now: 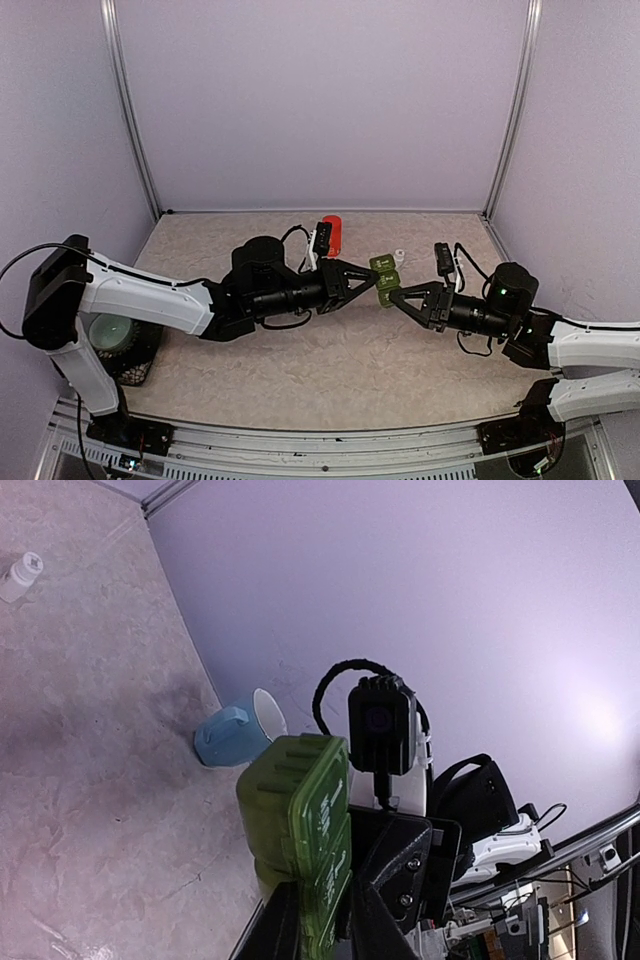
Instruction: Sort the pills into containers
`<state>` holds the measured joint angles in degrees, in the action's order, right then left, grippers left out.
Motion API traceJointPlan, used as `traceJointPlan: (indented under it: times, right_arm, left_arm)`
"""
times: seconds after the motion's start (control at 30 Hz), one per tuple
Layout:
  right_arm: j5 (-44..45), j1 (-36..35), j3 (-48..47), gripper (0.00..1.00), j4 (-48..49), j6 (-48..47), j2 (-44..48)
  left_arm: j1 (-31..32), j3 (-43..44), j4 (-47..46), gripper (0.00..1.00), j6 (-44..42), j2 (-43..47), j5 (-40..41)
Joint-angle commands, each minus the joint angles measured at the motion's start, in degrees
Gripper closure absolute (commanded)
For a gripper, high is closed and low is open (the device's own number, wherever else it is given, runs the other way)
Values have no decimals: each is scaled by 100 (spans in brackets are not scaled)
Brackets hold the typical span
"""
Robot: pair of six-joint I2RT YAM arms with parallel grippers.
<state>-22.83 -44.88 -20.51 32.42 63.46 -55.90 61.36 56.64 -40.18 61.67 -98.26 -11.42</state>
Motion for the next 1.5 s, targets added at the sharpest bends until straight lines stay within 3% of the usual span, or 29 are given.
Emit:
traceJointPlan:
  times: [0.0,0.27,0.67,1.47]
  right_arm:
    - [-169,-47,-108,100,-121,-86,20]
    - [-237,-45,-67,100,-35,-24,-56]
    - [-169,-69,-79,100,-219,-125,-114]
    - [754,-100,-512,100,-1931,-1082,-139]
  left_arm:
    - [191,175,-503,80,62,-122,-405]
    - [182,130,-532,80,5,-51,-372]
    - [155,79,-476,90,-35,120,-210]
    - [200,462,604,92,-96,300,175]
